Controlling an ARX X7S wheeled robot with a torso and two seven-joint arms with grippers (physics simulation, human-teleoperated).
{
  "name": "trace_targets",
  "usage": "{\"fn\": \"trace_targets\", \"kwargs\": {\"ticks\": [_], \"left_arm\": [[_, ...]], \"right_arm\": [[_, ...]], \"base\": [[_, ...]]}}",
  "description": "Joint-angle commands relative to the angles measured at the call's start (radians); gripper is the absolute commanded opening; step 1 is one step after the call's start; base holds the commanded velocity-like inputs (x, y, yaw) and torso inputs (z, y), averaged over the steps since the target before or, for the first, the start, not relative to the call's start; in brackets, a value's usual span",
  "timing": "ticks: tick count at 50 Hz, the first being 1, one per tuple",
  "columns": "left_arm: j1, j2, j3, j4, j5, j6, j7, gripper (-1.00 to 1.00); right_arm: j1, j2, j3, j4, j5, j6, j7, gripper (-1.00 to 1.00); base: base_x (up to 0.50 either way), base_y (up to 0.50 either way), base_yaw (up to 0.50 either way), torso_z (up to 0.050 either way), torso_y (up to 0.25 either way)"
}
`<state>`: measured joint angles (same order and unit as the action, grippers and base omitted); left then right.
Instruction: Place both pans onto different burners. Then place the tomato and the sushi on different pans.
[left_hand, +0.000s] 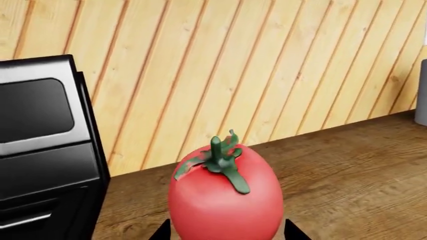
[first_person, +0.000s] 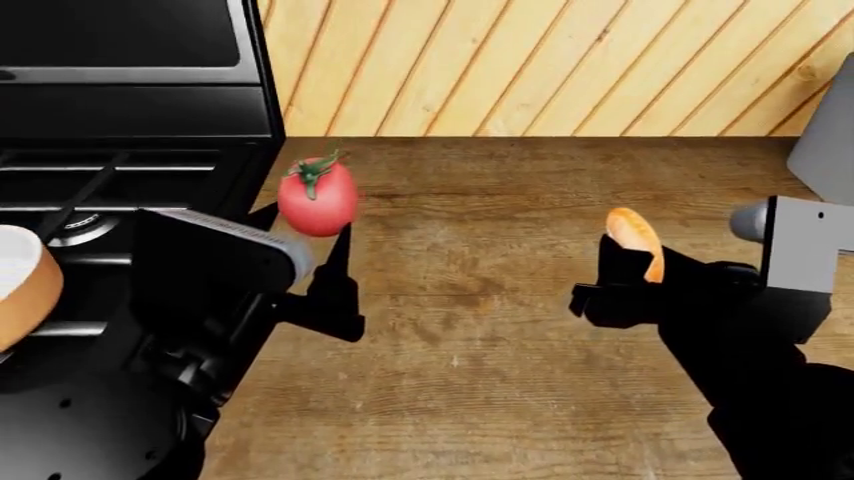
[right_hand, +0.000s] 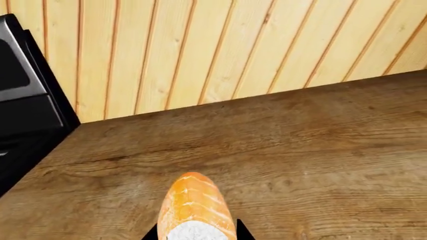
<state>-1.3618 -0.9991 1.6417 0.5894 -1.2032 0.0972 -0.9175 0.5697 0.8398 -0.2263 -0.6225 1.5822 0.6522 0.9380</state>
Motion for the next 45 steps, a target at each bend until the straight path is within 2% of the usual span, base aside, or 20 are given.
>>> {"fn": "trace_targets", "kwargs": {"ticks": [1,15,24,45], "left_arm": [[-0.003,-0.016,-0.007,0.022,0.012,0.007,-0.017,-1.0],[-0.029,-0.061,-0.02,0.052,-0.004,-0.015,-0.031,-1.0],[-0.088,-0.096,-0.051,0.075,-0.034,-0.044,-0.036,-1.0],[-0.1,-0.122,-0.056,0.095,-0.047,-0.078,-0.054,-1.0]], "right_arm": [[-0.006,0.002,0.013,-0.004,-0.011,-0.007,-0.001,-1.0],[0.006,0.002,0.01,-0.015,-0.007,-0.004,0.007,-1.0],[0.015,0.008,0.029,-0.025,0.0,-0.018,0.014,-1.0],[0.03,0.018,0.031,-0.045,-0.003,-0.014,0.017,-1.0]], "base": [[-0.5,0.19,0.0,0.0,0.0],[-0.49,0.23,0.0,0.0,0.0],[0.0,0.0,0.0,0.0,0.0],[0.0,0.5,0.0,0.0,0.0]]}}
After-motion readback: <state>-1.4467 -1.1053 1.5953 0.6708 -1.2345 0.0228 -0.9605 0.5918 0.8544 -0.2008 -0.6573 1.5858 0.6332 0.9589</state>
